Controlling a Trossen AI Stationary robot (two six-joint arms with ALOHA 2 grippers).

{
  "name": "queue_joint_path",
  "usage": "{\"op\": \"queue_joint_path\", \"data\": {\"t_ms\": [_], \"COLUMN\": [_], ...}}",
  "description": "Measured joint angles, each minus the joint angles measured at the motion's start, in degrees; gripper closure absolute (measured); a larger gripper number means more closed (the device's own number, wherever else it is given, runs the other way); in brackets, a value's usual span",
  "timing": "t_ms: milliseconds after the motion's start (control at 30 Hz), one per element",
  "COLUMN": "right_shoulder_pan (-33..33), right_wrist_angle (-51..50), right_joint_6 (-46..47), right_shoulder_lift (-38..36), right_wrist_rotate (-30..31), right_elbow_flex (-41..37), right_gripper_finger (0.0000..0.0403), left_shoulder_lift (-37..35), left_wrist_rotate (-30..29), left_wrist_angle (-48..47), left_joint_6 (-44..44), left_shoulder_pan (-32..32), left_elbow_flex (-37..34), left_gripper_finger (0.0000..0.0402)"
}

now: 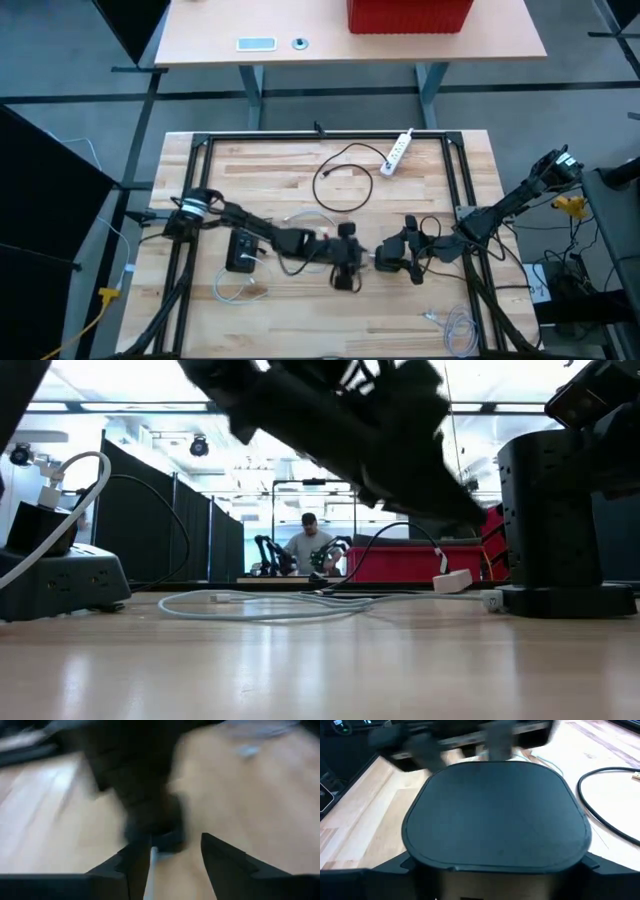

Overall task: Insert USB
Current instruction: Insert the white charger cable into the right black outlet extension

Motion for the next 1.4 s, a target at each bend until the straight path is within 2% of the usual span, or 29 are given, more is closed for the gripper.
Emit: {"op": "queue_joint_path", "data": {"t_ms": [133, 267, 467, 633, 767, 900, 1100, 1267, 1400], "right_shoulder_pan": [0.0, 0.0, 0.0, -0.07, -0.04, -0.01, 0.0, 0.05, 0.8], "right_wrist_angle": [-0.02, 0.01, -0.09, -2.96, -11.77, -24.09, -43.05, -57.27, -64.67], "right_joint_6": [0.69, 1.43, 2.61, 2.53, 3.02, 5.31, 9.63, 13.92, 16.21], "right_shoulder_lift": [0.0, 0.0, 0.07, 0.1, 0.16, 0.21, 0.28, 0.13, 0.07], "right_wrist_rotate": [0.15, -0.06, 0.81, -0.7, -1.57, -2.34, -3.53, -8.04, -11.21], "right_elbow_flex": [0.0, 0.01, 0.37, 2.74, 7.17, 12.98, 21.64, 27.67, 31.94], "right_gripper_finger": [0.0139, 0.0139, 0.0139, 0.0139, 0.0138, 0.0119, 0.0054, 0.0047, 0.0046], "left_shoulder_lift": [0.95, 3.94, 5.31, 5.4, 5.39, 5.38, 5.36, 5.36, 5.36], "left_wrist_rotate": [5.3, 8.9, 9.92, 7.82, 5.23, 4.94, 3.49, 1.89, -1.34], "left_wrist_angle": [8.19, 10.37, 10.95, 10.33, 10.07, 10.17, 9.92, 9.95, 9.91], "left_joint_6": [0.04, -0.19, -2.31, -4.21, -4.63, -5.77, -8.53, -9.93, -10.5], "left_shoulder_pan": [-2.57, -3.13, -4.69, -6.08, -7.73, -8.58, -9.46, -10.97, -12.55], "left_elbow_flex": [-0.59, 2.27, 5.04, 4.86, 4.84, 4.84, 4.84, 4.82, 5.01], "left_gripper_finger": [0.0261, 0.0283, 0.031, 0.0328, 0.0337, 0.0338, 0.0339, 0.0339, 0.0339]}}
